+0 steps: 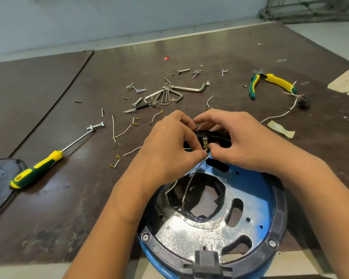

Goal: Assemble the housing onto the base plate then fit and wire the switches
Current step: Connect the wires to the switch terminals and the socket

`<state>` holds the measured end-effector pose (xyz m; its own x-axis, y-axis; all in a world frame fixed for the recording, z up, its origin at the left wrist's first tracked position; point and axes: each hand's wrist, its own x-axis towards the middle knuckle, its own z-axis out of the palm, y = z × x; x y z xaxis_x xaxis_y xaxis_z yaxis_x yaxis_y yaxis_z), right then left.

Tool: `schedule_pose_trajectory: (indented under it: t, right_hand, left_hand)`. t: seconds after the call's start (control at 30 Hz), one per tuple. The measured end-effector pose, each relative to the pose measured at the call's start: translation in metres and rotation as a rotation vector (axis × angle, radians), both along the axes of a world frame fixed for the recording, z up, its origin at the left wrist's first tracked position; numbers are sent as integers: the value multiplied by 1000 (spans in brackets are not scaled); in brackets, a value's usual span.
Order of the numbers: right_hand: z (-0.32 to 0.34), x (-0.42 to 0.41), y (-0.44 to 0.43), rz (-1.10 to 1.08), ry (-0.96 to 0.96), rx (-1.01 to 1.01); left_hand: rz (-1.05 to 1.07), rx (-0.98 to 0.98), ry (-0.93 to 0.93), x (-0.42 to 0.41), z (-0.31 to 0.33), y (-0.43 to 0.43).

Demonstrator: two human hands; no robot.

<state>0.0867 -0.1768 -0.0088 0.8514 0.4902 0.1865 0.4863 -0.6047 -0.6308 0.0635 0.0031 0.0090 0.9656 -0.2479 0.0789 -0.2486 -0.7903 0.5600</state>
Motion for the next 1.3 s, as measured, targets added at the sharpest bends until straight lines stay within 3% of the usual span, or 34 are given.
schedule_pose_trajectory:
  t: [1.3]
  right_hand:
    - [1, -2, 2, -19, 10, 23]
  left_hand:
    - [-8, 17, -35, 1, -8, -2]
